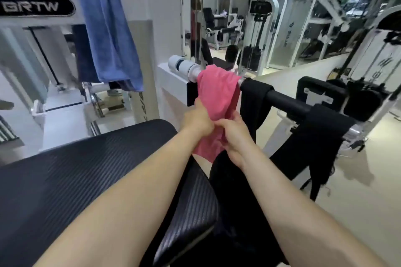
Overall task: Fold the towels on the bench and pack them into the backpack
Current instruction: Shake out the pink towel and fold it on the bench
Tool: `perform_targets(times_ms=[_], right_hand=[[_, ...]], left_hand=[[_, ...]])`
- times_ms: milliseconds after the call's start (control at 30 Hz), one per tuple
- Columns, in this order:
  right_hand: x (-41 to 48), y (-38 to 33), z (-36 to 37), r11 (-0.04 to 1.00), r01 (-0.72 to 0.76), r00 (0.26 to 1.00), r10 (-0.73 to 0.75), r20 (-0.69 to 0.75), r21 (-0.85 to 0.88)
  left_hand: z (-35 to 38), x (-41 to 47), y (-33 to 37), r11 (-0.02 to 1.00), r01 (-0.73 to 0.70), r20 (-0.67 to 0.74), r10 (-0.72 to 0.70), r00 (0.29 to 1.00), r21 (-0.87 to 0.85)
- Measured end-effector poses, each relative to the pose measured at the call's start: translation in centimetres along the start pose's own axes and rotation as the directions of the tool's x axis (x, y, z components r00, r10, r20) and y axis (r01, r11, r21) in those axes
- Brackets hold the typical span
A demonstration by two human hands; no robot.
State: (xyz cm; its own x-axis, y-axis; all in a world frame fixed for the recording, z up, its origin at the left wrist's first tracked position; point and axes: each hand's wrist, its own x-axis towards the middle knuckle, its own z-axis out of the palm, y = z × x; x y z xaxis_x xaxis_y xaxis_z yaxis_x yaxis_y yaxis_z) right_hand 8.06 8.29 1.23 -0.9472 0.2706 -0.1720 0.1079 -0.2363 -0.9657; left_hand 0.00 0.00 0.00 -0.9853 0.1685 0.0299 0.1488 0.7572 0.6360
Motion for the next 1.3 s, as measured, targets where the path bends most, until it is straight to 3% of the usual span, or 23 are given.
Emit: perform_targets(times_ms=[133,300,367,500,567,600,667,700,833,900,967,1000,1067,1100,1133,1167,1200,1233,1267,1300], right_hand=[[2.1,0.1,-0.6,0.999,0.038,0.995,-0.041,0.09,0.032],[1.9,-0.3,-2.3,0.985,0.169,0.946,-0.174,0.274,0.042],[0.5,-0.9,-2.9,0.961,0.276,0.899,-0.261,0.351,0.01],[-2.3,-2.0,-3.8,0.864,0.5,0.77,-0.476,0.426,0.06],[-3.3,-2.4,-4.2,0.726,0.688,0.618,-0.57,0.542,-0.021],[-3.6,-2.5,-4.4,0.594,0.796,0.52,-0.573,0.634,-0.116],[-4.3,-2.3,-4.6,0.331,0.916,0.37,-0.477,0.797,-0.227],[-4.6,-2.1,-4.7,0.283,0.933,0.328,-0.426,0.843,-0.22],[-7.2,-2.2,-5.3,0.486,0.873,0.261,-0.392,0.882,-0.042],[-8.4,-2.1,-5.9,0.511,0.859,0.292,-0.428,0.856,-0.037],[-10.3,-2.4,-6.9,0.63,0.777,0.324,-0.397,0.859,-0.002],[-11.6,-2.5,-7.7,0.75,0.661,0.341,-0.342,0.875,0.036],[-14.2,-2.5,-9.4,0.968,0.25,0.355,-0.116,0.928,0.025],[-15.7,-2.5,-10.5,0.994,0.104,0.32,0.005,0.947,-0.041],[-17.1,-2.1,-11.7,0.99,0.088,0.292,0.082,0.953,-0.112],[-18.2,-1.5,-12.8,0.96,0.226,0.283,0.098,0.954,-0.165],[-19.0,-0.5,-13.8,0.845,0.508,0.275,0.024,0.961,-0.166],[-19.7,0.1,-15.0,0.641,0.753,0.264,-0.095,0.96,-0.144],[-20.4,0.4,-16.1,0.49,0.864,0.243,-0.199,0.949,-0.118],[-20.7,0.5,-17.1,0.476,0.874,0.235,-0.242,0.941,-0.096]], left_hand=[[-0.2,0.5,-0.5,0.948,-0.001,-0.114,-0.037,0.993,-0.319],[-3.6,-4.3,1.4,0.689,-0.159,-0.25,-0.034,0.968,-0.708],[-4.2,-7.4,2.1,0.632,-0.165,-0.282,-0.088,0.955,-0.757],[-4.0,-14.7,3.4,0.689,-0.095,-0.292,-0.174,0.94,-0.719],[-3.8,-17.9,3.9,0.715,-0.049,-0.294,-0.223,0.929,-0.697],[-3.7,-19.3,4.0,0.732,-0.033,-0.306,-0.243,0.921,-0.68],[-3.5,-21.6,4.5,0.771,-0.011,-0.344,-0.271,0.899,-0.636],[-3.5,-22.6,4.8,0.787,-0.011,-0.369,-0.278,0.887,-0.617],[-3.2,-26.9,5.7,0.811,-0.085,-0.403,-0.194,0.894,-0.578],[-2.7,-29.1,6.5,0.808,-0.112,-0.391,-0.154,0.907,-0.579],[-1.9,-31.4,7.5,0.801,-0.099,-0.478,-0.248,0.843,-0.59],[-1.4,-32.6,8.0,0.782,-0.109,-0.523,-0.3,0.798,-0.614],[-0.2,-35.3,9.1,0.662,-0.208,-0.55,-0.362,0.752,-0.72],[0.5,-36.7,9.8,0.582,-0.264,-0.55,-0.391,0.738,-0.769],[1.4,-37.9,10.3,0.54,-0.285,-0.551,-0.431,0.715,-0.792],[2.3,-39.1,10.8,0.542,-0.268,-0.555,-0.48,0.679,-0.796],[3.4,-40.1,11.2,0.574,-0.226,-0.564,-0.519,0.642,-0.787],[4.5,-41.3,11.5,0.616,-0.175,-0.576,-0.545,0.61,-0.768],[5.4,-42.4,11.8,0.644,-0.125,-0.577,-0.561,0.594,-0.754],[6.1,-43.7,12.2,0.66,-0.066,-0.558,-0.572,0.602,-0.748]])
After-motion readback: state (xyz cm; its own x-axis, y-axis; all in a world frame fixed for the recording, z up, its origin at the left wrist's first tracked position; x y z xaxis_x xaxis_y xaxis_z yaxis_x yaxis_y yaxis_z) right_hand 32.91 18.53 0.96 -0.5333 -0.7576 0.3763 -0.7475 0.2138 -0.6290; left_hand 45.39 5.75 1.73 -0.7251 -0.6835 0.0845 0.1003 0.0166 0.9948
